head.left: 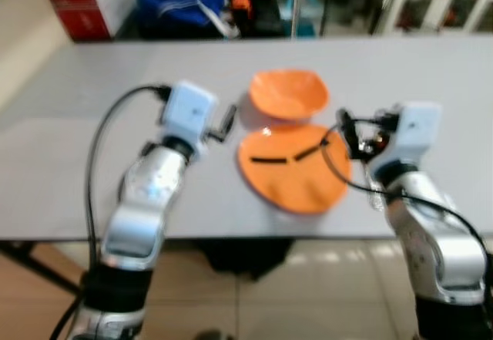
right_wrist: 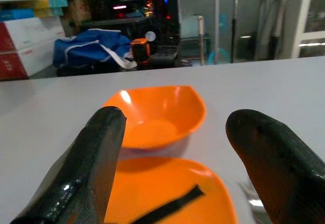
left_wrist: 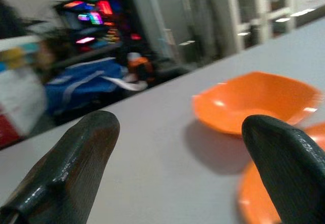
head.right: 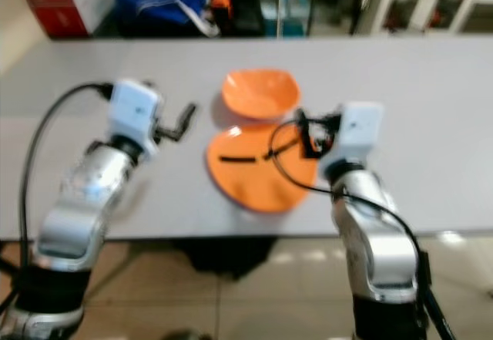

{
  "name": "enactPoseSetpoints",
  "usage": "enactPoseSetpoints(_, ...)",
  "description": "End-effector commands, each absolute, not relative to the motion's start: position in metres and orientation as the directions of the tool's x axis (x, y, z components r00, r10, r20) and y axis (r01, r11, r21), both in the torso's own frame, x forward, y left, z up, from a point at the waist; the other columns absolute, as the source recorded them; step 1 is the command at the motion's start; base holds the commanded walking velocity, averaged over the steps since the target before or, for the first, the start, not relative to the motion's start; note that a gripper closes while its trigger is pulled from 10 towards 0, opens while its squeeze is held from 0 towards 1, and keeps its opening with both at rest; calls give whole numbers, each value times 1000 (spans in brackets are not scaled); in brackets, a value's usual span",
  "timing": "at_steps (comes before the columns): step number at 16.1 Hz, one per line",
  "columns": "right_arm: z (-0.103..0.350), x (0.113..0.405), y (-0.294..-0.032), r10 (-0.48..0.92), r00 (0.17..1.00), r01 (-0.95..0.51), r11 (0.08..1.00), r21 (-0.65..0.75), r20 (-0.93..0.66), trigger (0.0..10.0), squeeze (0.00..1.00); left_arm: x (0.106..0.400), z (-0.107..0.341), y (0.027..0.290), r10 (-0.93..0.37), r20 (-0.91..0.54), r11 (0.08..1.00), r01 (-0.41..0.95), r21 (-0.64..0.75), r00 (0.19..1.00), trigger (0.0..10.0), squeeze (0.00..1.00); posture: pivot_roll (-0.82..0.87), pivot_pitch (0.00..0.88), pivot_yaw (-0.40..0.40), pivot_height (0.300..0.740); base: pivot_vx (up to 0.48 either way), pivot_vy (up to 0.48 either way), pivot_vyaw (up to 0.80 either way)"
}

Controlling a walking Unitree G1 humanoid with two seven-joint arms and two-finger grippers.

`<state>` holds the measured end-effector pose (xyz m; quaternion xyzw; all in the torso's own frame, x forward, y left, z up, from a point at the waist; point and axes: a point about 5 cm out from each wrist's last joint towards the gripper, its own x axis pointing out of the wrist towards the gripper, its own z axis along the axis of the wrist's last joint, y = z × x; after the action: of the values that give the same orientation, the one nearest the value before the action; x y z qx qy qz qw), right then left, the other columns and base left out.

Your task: Setting the table

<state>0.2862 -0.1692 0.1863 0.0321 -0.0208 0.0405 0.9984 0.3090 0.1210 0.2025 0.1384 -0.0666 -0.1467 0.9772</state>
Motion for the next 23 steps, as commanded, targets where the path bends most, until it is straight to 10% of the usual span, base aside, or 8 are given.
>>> enactPoseSetpoints(1, 187, 286, -179, 44, 998, -48, 995, 90, 45, 10000, 0, 306, 203, 116, -318, 92, 916, 280, 288, 944, 10000, 0, -15, 19, 35, 740, 266, 0, 0)
enactPoseSetpoints(11, 188, 309, -205, -47, 997, 56, 986, 160, -58, 10000, 0, 304, 196, 104, -348, 65, 911, 321, 258, 935, 10000, 0, -39, 37, 31, 740, 226, 0, 0)
enactPoseSetpoints(12, 187, 313, -208, -51, 996, 66, 979, 194, -79, 10000, 1000, 303, 196, 101, -362, 63, 908, 337, 247, 930, 10000, 0, -36, 42, 28, 740, 0, 0, 0)
enactPoseSetpoints(22, 165, 376, -240, -152, 923, 328, 788, 521, -353, 10000, 1000, 280, 197, 102, -492, 38, 843, 465, 272, 870, 10000, 0, 10, 127, -3, 740, 0, 0, 0)
enactPoseSetpoints(23, 167, 381, -246, -176, 910, 367, 761, 535, -374, 10000, 0, 278, 198, 102, -507, 32, 834, 481, 271, 861, 10000, 0, 21, 143, -8, 740, 0, 0, 0)
